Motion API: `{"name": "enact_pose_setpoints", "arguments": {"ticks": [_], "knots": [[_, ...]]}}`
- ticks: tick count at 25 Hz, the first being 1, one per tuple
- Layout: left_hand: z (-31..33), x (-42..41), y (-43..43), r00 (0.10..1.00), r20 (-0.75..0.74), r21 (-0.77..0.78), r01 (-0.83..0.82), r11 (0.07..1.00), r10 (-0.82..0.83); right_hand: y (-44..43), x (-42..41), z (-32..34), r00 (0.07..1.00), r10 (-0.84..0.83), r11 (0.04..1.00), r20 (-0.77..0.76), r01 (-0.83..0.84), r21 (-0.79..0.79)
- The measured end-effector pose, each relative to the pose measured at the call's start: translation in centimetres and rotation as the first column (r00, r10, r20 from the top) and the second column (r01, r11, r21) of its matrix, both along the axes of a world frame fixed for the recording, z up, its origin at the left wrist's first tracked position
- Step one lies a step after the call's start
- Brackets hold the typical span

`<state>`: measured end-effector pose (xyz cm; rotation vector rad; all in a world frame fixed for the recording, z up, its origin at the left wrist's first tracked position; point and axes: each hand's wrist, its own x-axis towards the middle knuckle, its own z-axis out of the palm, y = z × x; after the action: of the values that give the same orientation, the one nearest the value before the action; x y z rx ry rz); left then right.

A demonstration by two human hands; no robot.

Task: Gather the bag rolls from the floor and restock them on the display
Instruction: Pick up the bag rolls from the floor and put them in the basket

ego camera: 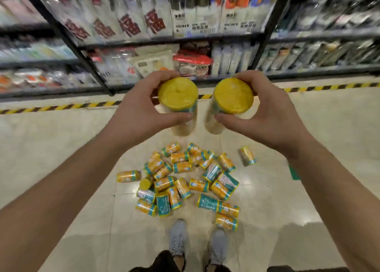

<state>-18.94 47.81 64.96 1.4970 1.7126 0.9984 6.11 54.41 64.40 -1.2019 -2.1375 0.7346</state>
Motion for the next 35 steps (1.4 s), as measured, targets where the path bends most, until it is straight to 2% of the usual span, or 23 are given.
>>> {"name": "enact_pose_setpoints", "arguments": {"ticks": [3,8,11,14,18,22,27,31,35], "knots": [[11.4,-1.2,-2.5,1.000,-0.017,0.101,0.011,0.995,-0.009,-2.1,-1.5,12.0,0.999,0.029,0.992,-0.031,-0.025,0.121],[19.1,-2.6,-6.6,1.000,0.010,0.230,-0.020,0.973,0.018,-4.7,-3.4,19.4,0.992,0.091,0.980,-0.081,-0.075,0.185],[21.0,-2.8,-9.1,0.996,0.033,0.247,-0.088,0.965,0.082,-5.4,-4.2,21.4,0.982,0.153,0.972,-0.110,-0.130,0.195],[21.1,-2.0,-13.0,0.978,0.070,0.266,-0.207,0.942,0.195,-6.2,-4.6,23.1,0.958,0.282,0.941,-0.059,-0.264,0.211],[20.7,0.2,-20.2,0.901,0.111,0.243,-0.434,0.867,0.420,-8.8,-7.0,24.3,0.816,0.578,0.803,-0.001,-0.568,0.183],[19.7,3.1,-29.8,0.721,0.157,0.209,-0.692,0.691,0.675,-13.3,-10.6,23.2,0.603,0.798,0.596,0.004,-0.790,0.146],[19.6,9.3,-46.0,0.415,0.118,0.190,-0.901,0.390,0.902,-26.4,-13.7,22.3,0.301,0.951,0.305,-0.063,-0.950,0.068],[19.6,16.2,-59.3,0.172,0.121,0.179,-0.973,0.149,0.978,-40.0,-13.3,22.2,0.080,0.995,0.083,-0.057,-0.995,0.053],[18.7,25.1,-73.9,-0.072,0.170,0.192,-0.976,-0.104,0.983,-56.2,-10.1,22.5,-0.203,0.979,-0.202,-0.014,-0.977,0.071]]}}
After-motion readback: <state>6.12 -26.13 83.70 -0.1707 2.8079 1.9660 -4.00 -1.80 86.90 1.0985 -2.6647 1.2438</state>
